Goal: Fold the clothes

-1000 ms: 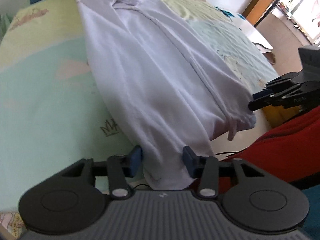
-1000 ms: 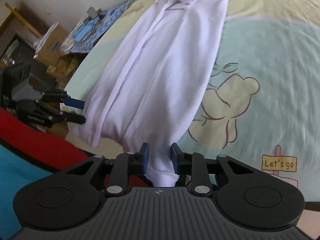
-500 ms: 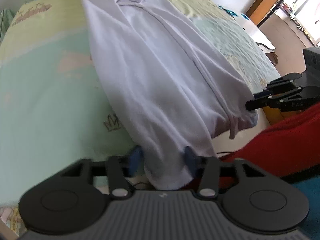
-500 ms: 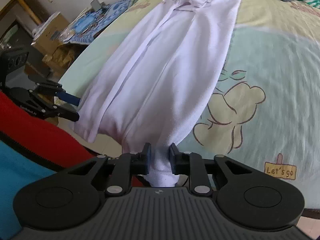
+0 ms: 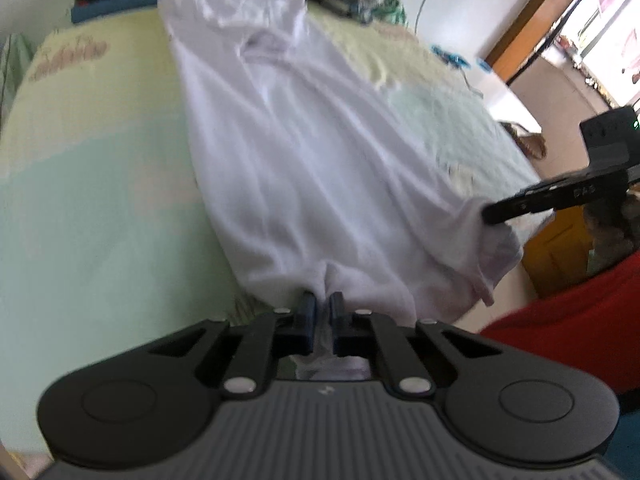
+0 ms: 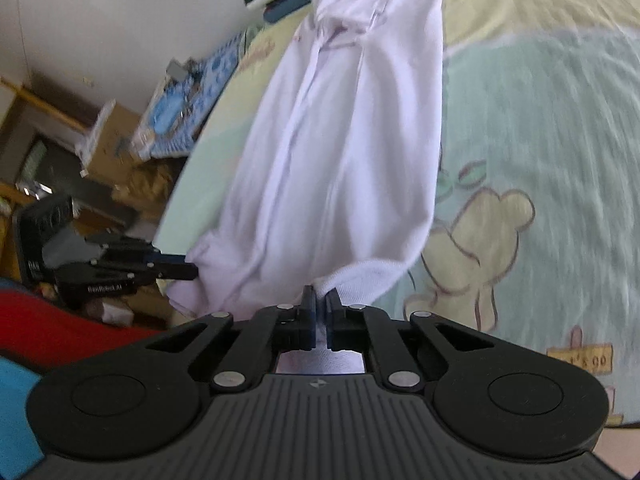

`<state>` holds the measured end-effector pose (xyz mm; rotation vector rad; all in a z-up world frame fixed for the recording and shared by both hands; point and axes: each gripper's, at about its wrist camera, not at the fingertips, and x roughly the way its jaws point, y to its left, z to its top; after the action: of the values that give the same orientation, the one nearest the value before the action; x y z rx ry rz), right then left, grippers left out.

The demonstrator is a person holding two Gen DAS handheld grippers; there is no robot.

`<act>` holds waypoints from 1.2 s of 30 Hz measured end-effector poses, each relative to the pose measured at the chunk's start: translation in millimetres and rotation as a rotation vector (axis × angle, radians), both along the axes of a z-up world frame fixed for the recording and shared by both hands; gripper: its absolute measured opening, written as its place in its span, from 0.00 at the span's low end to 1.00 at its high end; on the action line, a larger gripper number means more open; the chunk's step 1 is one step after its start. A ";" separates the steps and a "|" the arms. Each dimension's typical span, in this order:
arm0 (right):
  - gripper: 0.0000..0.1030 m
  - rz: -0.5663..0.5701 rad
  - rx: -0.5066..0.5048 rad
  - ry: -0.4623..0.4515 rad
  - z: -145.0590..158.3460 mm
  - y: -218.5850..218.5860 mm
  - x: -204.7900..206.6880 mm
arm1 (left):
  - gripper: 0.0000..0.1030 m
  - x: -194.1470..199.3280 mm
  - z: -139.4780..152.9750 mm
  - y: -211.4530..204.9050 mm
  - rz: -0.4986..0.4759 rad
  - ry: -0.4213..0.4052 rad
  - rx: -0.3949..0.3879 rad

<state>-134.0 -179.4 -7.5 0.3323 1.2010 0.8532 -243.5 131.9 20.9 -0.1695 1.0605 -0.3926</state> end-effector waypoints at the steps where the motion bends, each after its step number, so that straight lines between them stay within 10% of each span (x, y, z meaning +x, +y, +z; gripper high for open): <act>1: 0.05 -0.013 0.017 0.003 1.6 -0.7 3.2 | 0.03 3.9 3.8 3.3 0.009 -0.013 -0.007; 15: 0.05 -0.131 0.080 -0.029 9.8 -4.6 41.2 | 0.05 43.2 -0.9 30.7 0.039 -0.041 0.006; 22: 0.06 -0.126 0.023 0.016 8.7 -20.0 18.8 | 0.59 15.0 -16.8 42.1 0.021 0.101 -0.085; 28: 0.08 -0.104 -0.041 0.045 -0.7 -18.9 4.3 | 0.79 0.8 -26.0 42.3 0.028 0.187 -0.182; 36: 0.15 -0.084 -0.079 0.042 -9.8 -13.3 -10.8 | 0.64 -4.5 -46.2 26.6 0.027 0.241 -0.220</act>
<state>-144.8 -192.7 -17.3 0.3352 1.2473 0.7272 -248.1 158.5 -25.3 -0.4354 1.2497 -0.4724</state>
